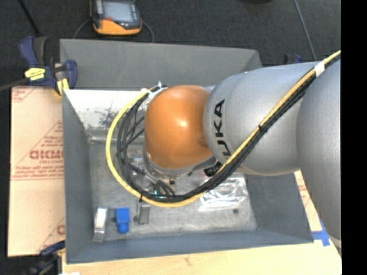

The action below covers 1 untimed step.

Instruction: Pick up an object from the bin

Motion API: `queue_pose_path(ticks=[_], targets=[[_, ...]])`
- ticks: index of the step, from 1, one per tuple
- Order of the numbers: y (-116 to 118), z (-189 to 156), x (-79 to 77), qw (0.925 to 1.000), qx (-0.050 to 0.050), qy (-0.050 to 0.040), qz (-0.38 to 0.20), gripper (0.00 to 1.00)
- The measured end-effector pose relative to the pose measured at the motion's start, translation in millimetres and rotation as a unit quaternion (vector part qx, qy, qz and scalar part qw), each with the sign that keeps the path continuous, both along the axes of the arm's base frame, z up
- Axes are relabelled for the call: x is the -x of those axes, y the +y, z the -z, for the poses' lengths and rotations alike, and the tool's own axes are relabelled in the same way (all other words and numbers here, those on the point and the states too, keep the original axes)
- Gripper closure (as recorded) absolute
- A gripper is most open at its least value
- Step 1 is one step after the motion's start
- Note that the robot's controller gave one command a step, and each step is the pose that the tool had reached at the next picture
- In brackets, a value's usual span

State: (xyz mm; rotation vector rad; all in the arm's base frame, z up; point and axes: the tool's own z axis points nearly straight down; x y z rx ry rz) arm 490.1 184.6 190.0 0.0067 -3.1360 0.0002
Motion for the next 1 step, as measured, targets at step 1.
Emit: queue_pose_path(ticks=[1], targets=[[36.2,119.5,9.9,0.9999,-0.002,-0.0074,-0.008,0.0]])
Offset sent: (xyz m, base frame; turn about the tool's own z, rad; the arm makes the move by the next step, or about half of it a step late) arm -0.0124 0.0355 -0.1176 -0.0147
